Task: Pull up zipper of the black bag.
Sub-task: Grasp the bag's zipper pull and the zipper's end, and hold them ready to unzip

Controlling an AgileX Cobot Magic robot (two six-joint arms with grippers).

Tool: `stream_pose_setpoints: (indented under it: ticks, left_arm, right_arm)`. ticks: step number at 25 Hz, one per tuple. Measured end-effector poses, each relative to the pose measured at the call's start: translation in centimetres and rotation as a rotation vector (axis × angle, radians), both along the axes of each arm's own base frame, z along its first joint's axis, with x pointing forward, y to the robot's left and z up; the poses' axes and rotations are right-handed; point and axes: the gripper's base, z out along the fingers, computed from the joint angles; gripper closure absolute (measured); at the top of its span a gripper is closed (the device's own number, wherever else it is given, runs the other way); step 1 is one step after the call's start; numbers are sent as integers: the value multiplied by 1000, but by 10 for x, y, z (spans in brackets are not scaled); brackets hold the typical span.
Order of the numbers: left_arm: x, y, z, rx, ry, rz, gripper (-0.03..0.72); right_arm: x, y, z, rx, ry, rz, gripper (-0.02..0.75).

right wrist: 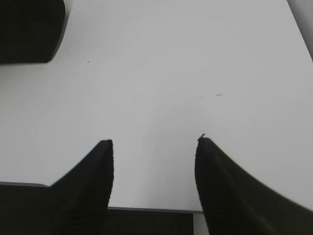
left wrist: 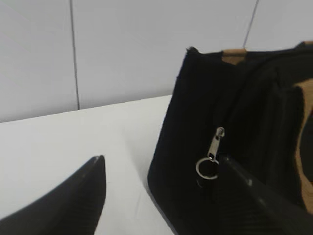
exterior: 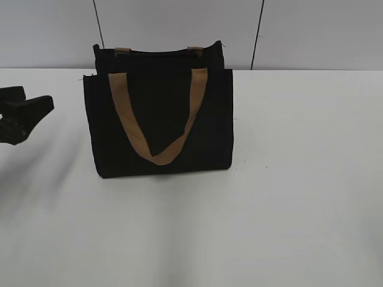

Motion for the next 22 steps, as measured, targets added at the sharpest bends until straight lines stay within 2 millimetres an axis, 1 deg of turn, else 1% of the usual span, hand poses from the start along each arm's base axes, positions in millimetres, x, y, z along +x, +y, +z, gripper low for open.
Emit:
stream_pose_setpoints:
  ticks: [6, 8, 11, 13, 18, 22]
  left_arm:
    - [34, 10, -34, 8, 105, -96, 157]
    - [45, 10, -40, 14, 116, -134, 163]
    - [55, 4, -48, 27, 128, -198, 185]
    - [58, -2, -53, 38, 136, -243, 197]
    - [67, -18, -67, 45, 156, -320, 206]
    - [77, -24, -76, 49, 159, -349, 208]
  right_arm:
    - [0, 0, 0, 0, 0, 0, 329]
    - [0, 0, 0, 0, 0, 0, 329]
    - [0, 0, 0, 0, 0, 0, 329]
    - [0, 0, 0, 0, 0, 0, 329]
    - [0, 0, 0, 0, 0, 0, 329]
    - [0, 0, 0, 0, 0, 0, 329]
